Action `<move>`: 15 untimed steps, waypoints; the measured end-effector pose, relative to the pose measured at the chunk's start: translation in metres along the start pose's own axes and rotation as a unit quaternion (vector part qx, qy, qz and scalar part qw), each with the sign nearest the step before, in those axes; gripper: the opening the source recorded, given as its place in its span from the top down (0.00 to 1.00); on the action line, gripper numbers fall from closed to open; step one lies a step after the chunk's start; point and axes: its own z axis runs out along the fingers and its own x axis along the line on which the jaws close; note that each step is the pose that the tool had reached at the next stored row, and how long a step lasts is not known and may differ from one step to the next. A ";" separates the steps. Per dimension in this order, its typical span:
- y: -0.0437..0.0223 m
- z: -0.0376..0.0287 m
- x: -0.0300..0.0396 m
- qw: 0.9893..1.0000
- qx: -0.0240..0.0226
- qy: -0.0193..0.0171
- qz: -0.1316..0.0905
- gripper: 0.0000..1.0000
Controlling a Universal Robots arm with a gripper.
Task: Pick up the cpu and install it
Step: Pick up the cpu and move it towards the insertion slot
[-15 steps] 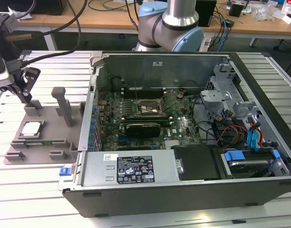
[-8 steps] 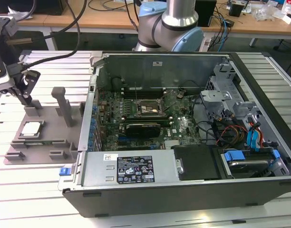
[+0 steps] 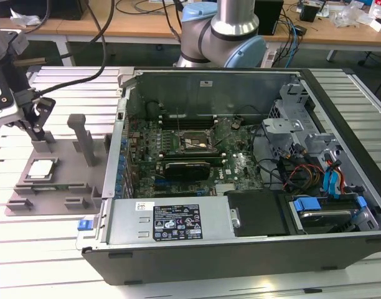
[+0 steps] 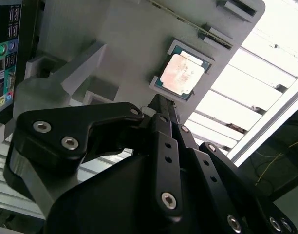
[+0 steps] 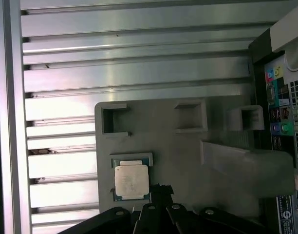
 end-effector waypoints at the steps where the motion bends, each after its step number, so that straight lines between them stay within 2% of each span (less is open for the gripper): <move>1: 0.0002 0.0014 0.0016 1.000 0.000 0.000 0.000 0.89; 2: 0.0006 0.0048 0.0044 1.000 0.000 0.000 0.000 0.89; 4: 0.0006 0.0076 0.0054 1.000 0.000 0.000 0.000 0.89; 9: 0.0003 0.0224 0.0089 1.000 0.000 0.000 0.000 0.89; 15: -0.0002 0.0351 0.0131 1.000 0.000 0.000 0.000 0.89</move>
